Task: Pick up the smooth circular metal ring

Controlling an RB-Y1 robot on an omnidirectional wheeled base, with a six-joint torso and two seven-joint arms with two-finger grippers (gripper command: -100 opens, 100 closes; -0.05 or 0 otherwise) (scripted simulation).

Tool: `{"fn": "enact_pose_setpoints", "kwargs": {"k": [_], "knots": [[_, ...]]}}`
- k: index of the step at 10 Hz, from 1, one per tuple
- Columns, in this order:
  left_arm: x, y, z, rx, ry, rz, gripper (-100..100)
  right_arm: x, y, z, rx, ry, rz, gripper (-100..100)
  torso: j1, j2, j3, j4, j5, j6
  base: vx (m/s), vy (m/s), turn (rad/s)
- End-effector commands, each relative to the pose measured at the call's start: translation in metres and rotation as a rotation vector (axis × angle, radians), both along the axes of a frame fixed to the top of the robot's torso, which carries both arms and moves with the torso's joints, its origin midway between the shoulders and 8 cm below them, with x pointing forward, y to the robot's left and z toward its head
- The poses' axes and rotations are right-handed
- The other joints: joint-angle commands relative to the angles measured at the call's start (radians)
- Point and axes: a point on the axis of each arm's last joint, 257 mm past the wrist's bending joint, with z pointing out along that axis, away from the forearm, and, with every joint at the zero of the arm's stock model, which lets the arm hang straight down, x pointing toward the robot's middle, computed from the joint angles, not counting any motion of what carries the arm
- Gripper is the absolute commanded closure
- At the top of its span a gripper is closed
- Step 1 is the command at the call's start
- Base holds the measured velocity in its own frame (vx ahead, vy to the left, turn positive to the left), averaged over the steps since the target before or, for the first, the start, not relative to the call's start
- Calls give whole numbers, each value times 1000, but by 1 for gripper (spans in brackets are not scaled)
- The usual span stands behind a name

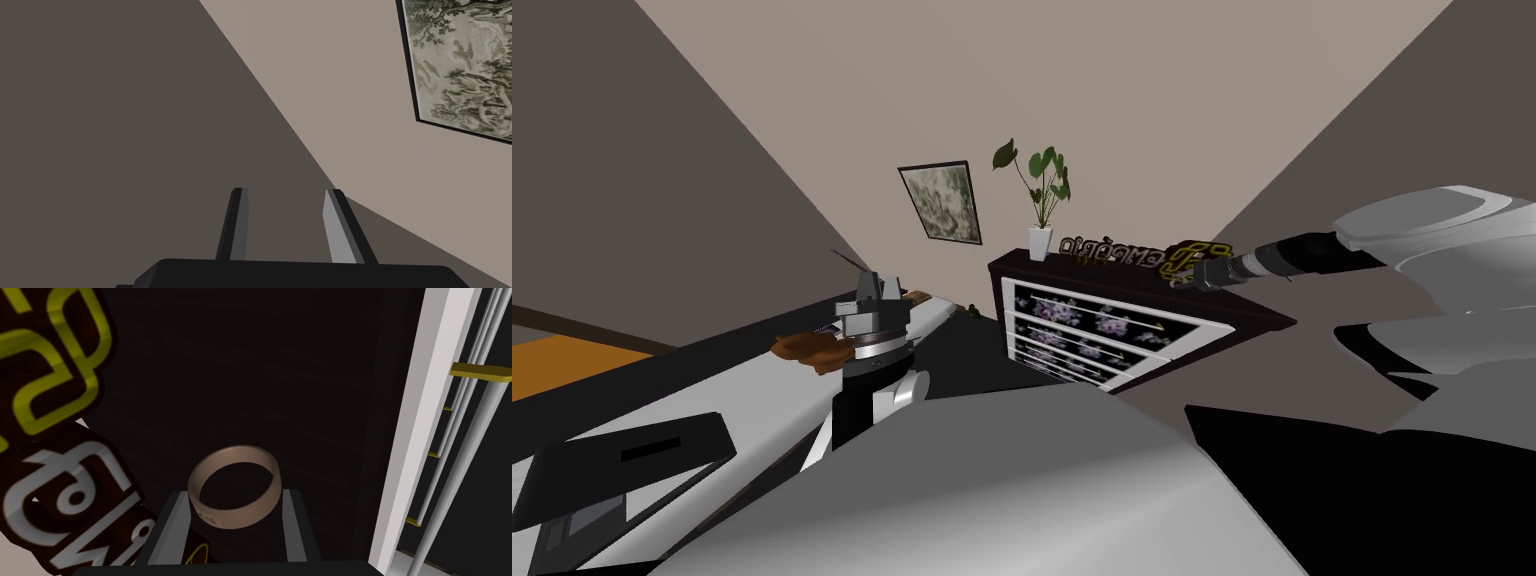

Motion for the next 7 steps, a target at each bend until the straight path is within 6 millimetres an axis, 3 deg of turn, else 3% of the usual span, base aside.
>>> {"fn": "enact_pose_setpoints", "kwargs": {"k": [1,6,7], "knots": [[0,0,0,0,0,0,0,-4,-6,-1,0,-3,-6,100,0,0,0,0,0,0,14,18,-7],[0,0,0,0,0,0,0,-18,-15,0,1,-12,-7,100,-2,0,0,0,0,0,16,21,12],[0,0,0,0,0,0,0,-18,-15,0,0,-11,-6,0,-2,1,0,0,-1,0,0,0,0]]}}
